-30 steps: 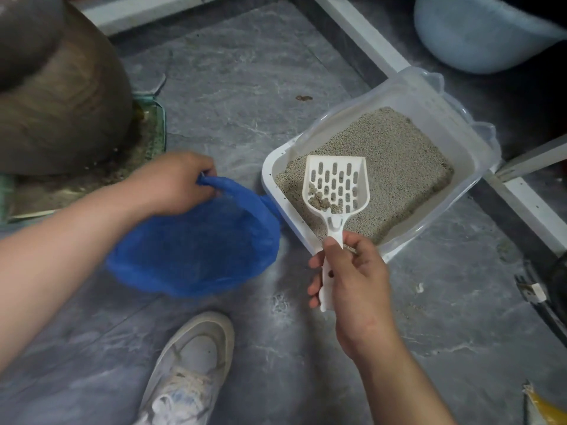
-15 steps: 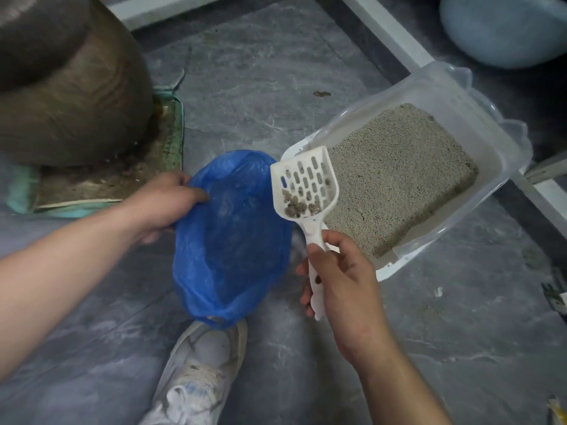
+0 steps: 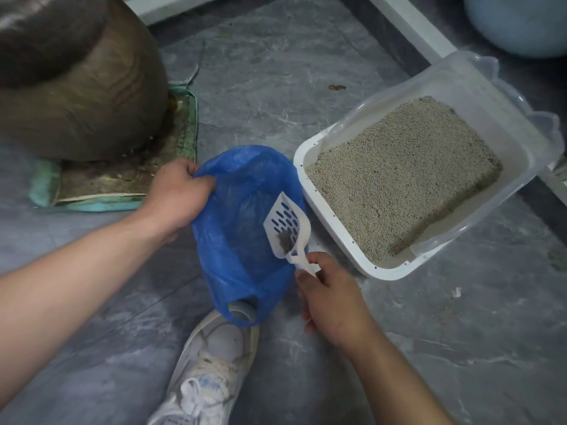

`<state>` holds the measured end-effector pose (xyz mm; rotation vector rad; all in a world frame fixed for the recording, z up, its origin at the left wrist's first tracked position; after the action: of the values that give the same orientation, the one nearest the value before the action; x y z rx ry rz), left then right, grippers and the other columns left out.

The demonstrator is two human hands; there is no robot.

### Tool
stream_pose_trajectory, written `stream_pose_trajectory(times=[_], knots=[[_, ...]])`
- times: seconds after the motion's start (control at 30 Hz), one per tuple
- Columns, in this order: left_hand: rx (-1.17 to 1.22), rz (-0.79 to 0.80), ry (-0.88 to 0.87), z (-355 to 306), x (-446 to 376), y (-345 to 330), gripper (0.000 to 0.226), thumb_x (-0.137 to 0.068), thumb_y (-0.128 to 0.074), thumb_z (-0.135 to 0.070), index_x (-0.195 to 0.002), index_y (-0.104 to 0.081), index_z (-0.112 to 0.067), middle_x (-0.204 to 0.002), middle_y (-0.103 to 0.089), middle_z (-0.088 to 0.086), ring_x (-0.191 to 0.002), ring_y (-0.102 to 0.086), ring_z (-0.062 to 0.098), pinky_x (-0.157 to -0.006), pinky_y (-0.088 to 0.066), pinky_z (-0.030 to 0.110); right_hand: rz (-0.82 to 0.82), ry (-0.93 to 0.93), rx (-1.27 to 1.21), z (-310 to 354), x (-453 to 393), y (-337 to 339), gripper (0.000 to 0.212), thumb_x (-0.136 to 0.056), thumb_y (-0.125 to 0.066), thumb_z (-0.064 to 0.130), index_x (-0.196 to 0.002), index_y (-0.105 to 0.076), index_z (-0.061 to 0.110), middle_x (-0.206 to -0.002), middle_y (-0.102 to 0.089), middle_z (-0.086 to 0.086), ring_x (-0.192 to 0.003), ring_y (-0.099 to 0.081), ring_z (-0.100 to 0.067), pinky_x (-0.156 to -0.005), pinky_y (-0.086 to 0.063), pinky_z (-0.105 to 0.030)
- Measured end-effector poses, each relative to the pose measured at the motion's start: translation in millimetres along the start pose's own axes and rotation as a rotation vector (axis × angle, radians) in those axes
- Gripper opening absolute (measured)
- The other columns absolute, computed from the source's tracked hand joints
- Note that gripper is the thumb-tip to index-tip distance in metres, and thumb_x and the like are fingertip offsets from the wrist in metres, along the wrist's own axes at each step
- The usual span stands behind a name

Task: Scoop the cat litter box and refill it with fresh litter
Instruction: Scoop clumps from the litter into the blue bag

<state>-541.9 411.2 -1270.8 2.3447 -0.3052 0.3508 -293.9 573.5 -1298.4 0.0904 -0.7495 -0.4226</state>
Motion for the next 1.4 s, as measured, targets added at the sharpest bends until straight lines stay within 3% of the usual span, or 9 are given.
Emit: stream_pose_trajectory(times=[0.07,0.13,0.2,0.3,0.53,0.67,0.93,1.27,1.4], knots=[[-0.042,-0.028,-0.012,2,2,2,0.009,-0.078,-0.064,-0.016,-0.084,-0.063,-0.009,-0.072,-0.062,0.002,-0.064,-0.054,0.017,-0.053,-0.040,0.031,-0.058,0.009,0.050,-4,-5,8,0.022,-0.094,-0.055,0.025,-0.093,-0.060,0.046,-0.068,-0.062,0.002,-0.051,-0.058,-0.018,-0.043,-0.051,-0.033],[-0.068,-0.030,-0.031,0,4,1,0.009,-0.079,-0.064,-0.019,-0.085,-0.063,-0.012,-0.075,-0.063,0.002,-0.069,-0.057,0.020,-0.059,-0.044,0.034,-0.103,0.061,0.113,-2,-7,13,0.018,-0.093,-0.056,0.028,-0.098,-0.060,0.045,-0.064,-0.063,0.006,-0.054,-0.058,-0.014,-0.055,-0.056,-0.038],[-0.101,-0.011,-0.052,-4,5,-3,0.009,-0.080,-0.065,-0.020,-0.085,-0.061,-0.013,-0.075,-0.063,0.002,-0.069,-0.057,0.019,-0.059,-0.044,0.034,-0.112,0.115,0.150,5,-7,15,0.015,-0.093,-0.057,0.030,-0.103,-0.061,0.041,-0.064,-0.062,0.011,-0.057,-0.056,-0.007,-0.064,-0.053,-0.035],[-0.099,0.019,-0.078,-11,8,-10,0.010,-0.081,-0.065,-0.019,-0.085,-0.060,-0.012,-0.072,-0.064,0.005,-0.066,-0.058,0.019,-0.058,-0.043,0.032,-0.100,0.179,0.230,16,-5,12,0.017,-0.094,-0.057,0.030,-0.110,-0.062,0.034,-0.066,-0.059,0.011,-0.060,-0.052,-0.003,-0.064,-0.047,-0.027],[-0.144,0.035,-0.079,-11,15,-18,0.010,-0.082,-0.065,-0.019,-0.086,-0.058,-0.013,-0.069,-0.061,0.001,-0.065,-0.056,0.012,-0.052,-0.036,0.027,-0.068,0.214,0.404,31,-10,10,0.012,-0.097,-0.051,0.030,-0.103,-0.059,0.024,-0.079,-0.065,0.002,-0.071,-0.059,-0.019,-0.066,-0.047,-0.031],[-0.109,0.037,-0.053,-5,15,-16,0.009,-0.082,-0.064,-0.017,-0.088,-0.058,-0.013,-0.074,-0.064,0.006,-0.072,-0.062,0.024,-0.057,-0.042,0.032,-0.064,0.240,0.510,38,-10,8,0.013,-0.097,-0.050,0.029,-0.106,-0.057,0.021,-0.093,-0.068,-0.006,-0.088,-0.063,-0.028,-0.077,-0.051,-0.040],[-0.037,-0.007,-0.010,5,16,-8,0.012,-0.079,-0.061,-0.014,-0.089,-0.058,-0.011,-0.085,-0.066,0.011,-0.083,-0.063,0.032,-0.066,-0.051,0.044,-0.092,0.281,0.559,44,-4,5,0.018,-0.097,-0.050,0.028,-0.110,-0.058,0.019,-0.098,-0.070,-0.009,-0.094,-0.064,-0.031,-0.080,-0.052,-0.042],[0.004,-0.099,0.014,6,19,5,0.011,-0.083,-0.059,-0.012,-0.093,-0.055,-0.014,-0.081,-0.058,0.001,-0.067,-0.050,0.010,-0.051,-0.032,0.030,-0.152,0.323,0.589,58,-2,9,0.018,-0.097,-0.050,0.028,-0.111,-0.058,0.019,-0.103,-0.070,-0.010,-0.099,-0.062,-0.034,-0.079,-0.051,-0.041],[0.026,-0.082,0.027,10,20,3,0.012,-0.081,-0.060,-0.013,-0.092,-0.055,-0.014,-0.080,-0.059,0.003,-0.067,-0.053,0.016,-0.050,-0.033,0.030,-0.135,0.286,0.618,48,-4,5,0.017,-0.098,-0.048,0.026,-0.110,-0.057,0.018,-0.098,-0.069,-0.012,-0.096,-0.063,-0.034,-0.076,-0.050,-0.039]])
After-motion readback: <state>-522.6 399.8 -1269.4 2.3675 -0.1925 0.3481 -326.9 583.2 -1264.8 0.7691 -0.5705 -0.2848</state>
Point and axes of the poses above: each hand's wrist, its own x-axis away from the middle knuckle, its own y-axis out of the back of the hand, z = x × y, the point moved 9 cm from there along -x, towards the middle knuckle
